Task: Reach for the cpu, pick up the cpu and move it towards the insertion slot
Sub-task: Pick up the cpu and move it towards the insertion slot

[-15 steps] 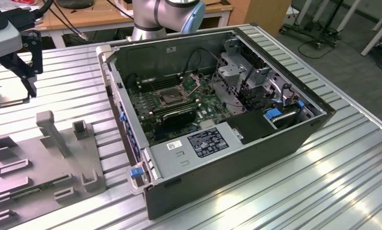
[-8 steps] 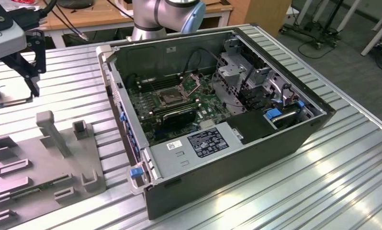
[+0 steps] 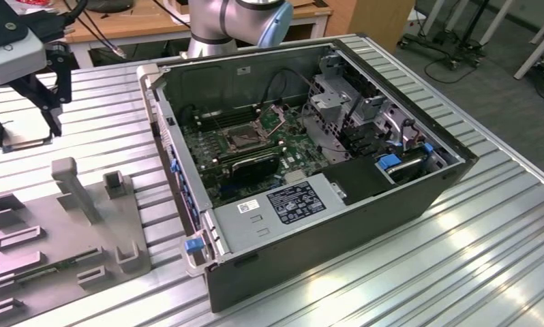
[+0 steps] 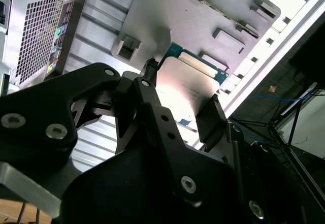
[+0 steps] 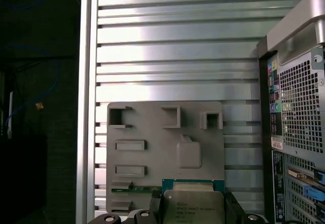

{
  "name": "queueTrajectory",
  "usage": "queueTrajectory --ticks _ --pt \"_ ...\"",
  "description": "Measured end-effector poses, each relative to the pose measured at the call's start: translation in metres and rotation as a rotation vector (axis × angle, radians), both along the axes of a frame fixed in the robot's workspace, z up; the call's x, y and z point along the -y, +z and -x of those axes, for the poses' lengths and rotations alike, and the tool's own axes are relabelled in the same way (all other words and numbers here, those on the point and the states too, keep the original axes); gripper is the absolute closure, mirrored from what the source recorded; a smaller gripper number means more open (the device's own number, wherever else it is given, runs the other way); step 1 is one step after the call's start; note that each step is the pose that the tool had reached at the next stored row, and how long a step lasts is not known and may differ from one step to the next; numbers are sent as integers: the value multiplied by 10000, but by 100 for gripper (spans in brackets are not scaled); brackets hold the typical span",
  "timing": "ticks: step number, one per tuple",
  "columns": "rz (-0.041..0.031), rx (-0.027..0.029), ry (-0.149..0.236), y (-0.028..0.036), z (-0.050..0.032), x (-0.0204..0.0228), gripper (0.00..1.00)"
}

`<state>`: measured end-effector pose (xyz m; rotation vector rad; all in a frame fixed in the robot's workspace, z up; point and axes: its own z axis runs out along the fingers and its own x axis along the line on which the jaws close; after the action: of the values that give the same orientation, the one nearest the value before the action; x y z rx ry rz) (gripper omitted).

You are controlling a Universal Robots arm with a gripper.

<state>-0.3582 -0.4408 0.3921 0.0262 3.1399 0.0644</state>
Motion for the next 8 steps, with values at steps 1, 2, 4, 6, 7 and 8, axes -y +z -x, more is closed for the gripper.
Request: queueTrajectory --ticks 1,2,4,6,7,8 --pt "0 0 0 0 -9 0 45" --pt "-1 1 -1 0 -18 0 45" --pt "0 0 0 0 -36 0 45" --pt "0 0 0 0 -54 0 45" --pt "-1 1 0 0 -62 0 45" --pt "-1 1 0 -1 -71 0 45"
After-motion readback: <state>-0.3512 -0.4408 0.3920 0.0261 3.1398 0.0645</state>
